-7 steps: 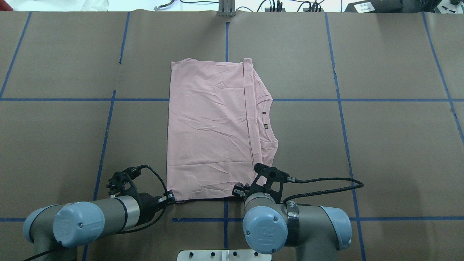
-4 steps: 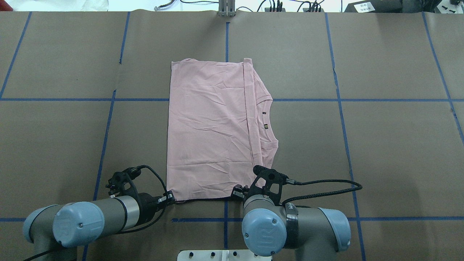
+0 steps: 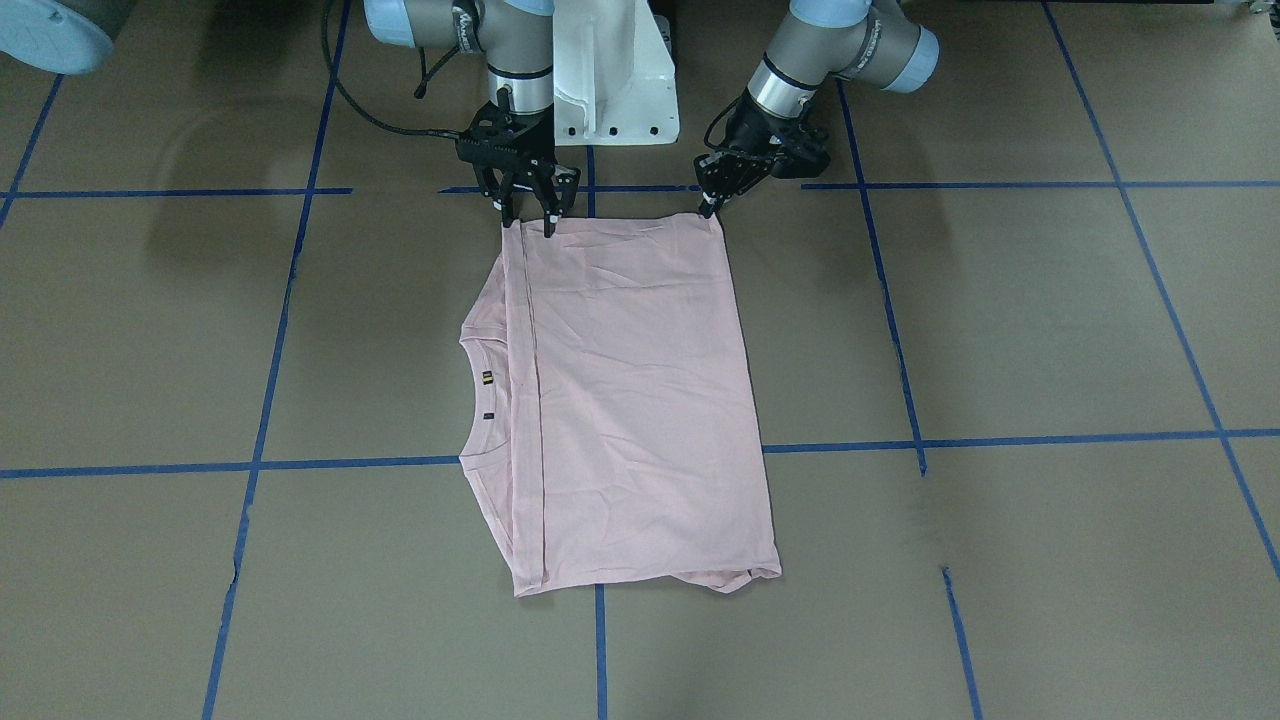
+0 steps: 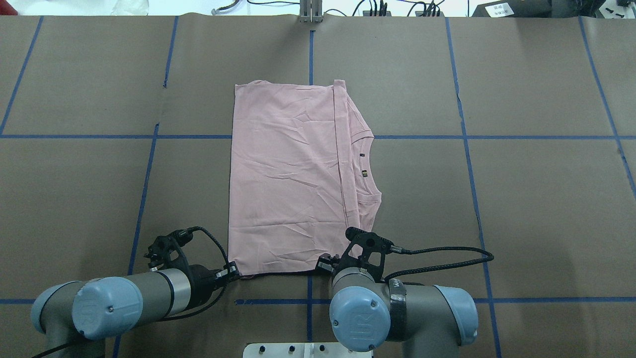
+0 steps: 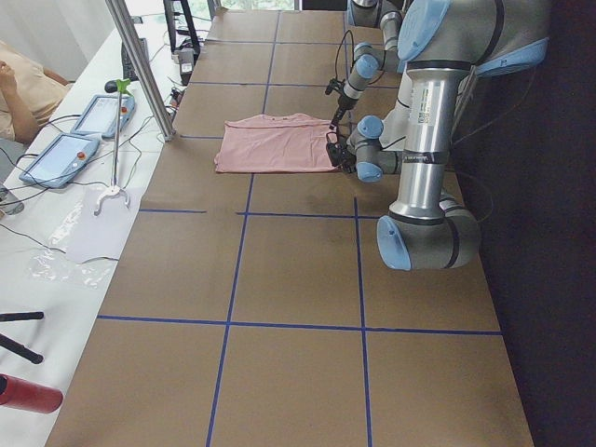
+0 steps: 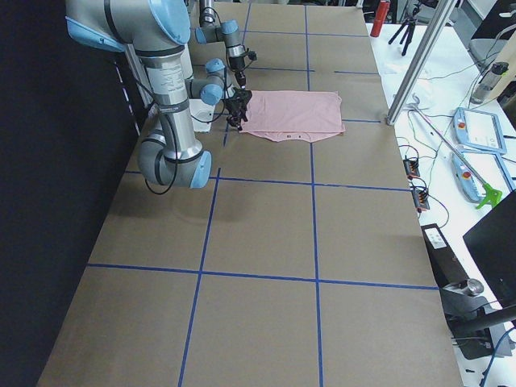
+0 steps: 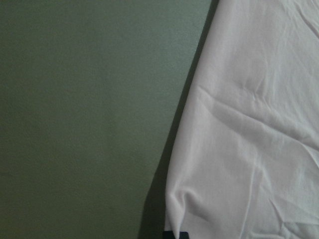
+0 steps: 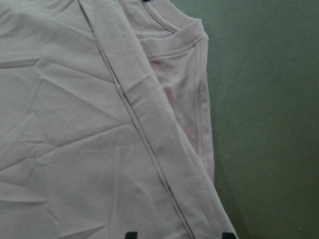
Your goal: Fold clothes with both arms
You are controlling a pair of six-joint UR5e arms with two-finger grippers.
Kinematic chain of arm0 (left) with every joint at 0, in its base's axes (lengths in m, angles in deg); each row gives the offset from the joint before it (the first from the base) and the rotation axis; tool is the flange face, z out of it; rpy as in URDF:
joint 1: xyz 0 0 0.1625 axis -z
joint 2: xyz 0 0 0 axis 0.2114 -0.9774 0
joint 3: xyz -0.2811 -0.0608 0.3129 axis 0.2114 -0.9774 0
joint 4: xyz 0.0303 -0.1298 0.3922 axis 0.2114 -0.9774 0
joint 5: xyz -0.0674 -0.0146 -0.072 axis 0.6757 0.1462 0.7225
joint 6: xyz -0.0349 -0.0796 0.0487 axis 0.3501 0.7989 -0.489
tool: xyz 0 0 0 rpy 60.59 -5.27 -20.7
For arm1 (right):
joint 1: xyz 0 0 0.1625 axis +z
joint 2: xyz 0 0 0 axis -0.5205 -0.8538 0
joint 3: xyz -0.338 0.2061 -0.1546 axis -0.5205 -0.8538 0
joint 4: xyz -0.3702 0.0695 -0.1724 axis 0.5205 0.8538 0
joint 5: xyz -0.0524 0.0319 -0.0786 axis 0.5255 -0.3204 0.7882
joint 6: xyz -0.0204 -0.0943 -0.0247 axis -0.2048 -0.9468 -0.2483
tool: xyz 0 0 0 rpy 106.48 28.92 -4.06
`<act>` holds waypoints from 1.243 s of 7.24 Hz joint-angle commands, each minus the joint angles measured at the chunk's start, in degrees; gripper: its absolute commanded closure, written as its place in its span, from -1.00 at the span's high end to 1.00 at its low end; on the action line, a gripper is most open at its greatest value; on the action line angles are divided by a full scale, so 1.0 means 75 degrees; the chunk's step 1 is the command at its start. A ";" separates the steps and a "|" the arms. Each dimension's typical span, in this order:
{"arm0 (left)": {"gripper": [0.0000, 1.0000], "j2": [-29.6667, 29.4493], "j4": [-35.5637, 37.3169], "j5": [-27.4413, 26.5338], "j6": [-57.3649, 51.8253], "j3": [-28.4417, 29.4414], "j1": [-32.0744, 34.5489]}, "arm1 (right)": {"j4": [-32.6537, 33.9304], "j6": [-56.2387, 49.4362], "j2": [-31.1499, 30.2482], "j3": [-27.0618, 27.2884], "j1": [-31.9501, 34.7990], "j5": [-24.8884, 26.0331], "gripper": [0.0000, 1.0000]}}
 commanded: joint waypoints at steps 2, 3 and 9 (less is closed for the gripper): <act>-1.00 -0.0003 0.0000 0.0000 0.0000 0.0000 0.0000 | -0.0010 0.0000 0.0001 -0.0003 -0.0001 0.0000 0.25; -1.00 -0.0003 0.0000 0.0000 0.0000 0.0000 0.0000 | -0.0033 0.0000 0.0013 -0.0038 -0.0001 0.0000 0.25; -1.00 -0.0015 0.0000 0.0000 -0.0012 0.0000 0.0000 | -0.0068 0.0198 0.0130 -0.0226 -0.0001 0.0000 -1.00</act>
